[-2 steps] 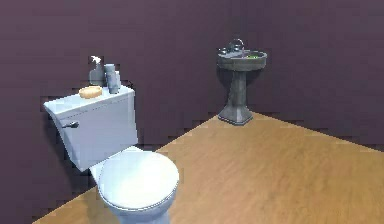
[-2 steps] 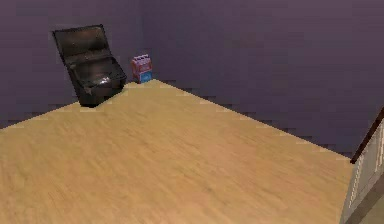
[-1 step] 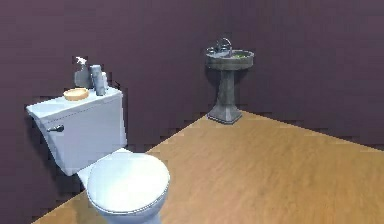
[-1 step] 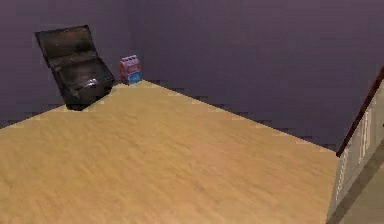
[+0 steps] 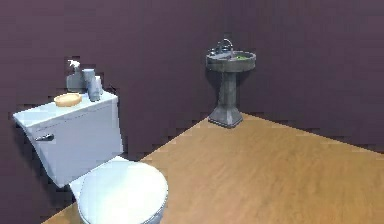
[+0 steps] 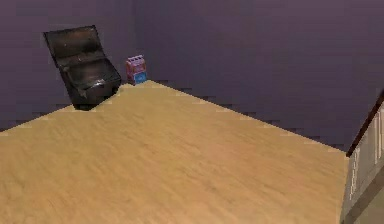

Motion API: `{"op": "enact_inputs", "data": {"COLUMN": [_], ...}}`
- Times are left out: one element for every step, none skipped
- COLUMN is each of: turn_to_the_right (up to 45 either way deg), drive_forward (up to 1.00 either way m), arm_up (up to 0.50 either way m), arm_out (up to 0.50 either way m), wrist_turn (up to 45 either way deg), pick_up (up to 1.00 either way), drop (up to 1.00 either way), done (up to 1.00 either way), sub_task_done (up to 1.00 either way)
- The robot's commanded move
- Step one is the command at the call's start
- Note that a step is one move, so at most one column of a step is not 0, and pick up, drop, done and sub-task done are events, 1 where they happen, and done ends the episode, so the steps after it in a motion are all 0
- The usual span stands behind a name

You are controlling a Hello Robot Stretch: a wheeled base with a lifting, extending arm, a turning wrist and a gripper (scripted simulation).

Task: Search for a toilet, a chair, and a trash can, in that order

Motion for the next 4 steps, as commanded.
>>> {"op": "enact_inputs", "data": {"turn_to_the_right": [-24.0,0.0,-45.0,-45.0], "drive_forward": [0.0,0.0,0.0,0.0], "arm_up": [0.0,0.0,0.0,0.0], "arm_out": [0.0,0.0,0.0,0.0], "wrist_turn": [0.0,0.0,0.0,0.0], "pick_up": [0.0,0.0,0.0,0.0], "drop": [0.0,0.0,0.0,0.0], "done": [0.0,0.0,0.0,0.0], "sub_task_done": [0.0,1.0,0.0,0.0]}}
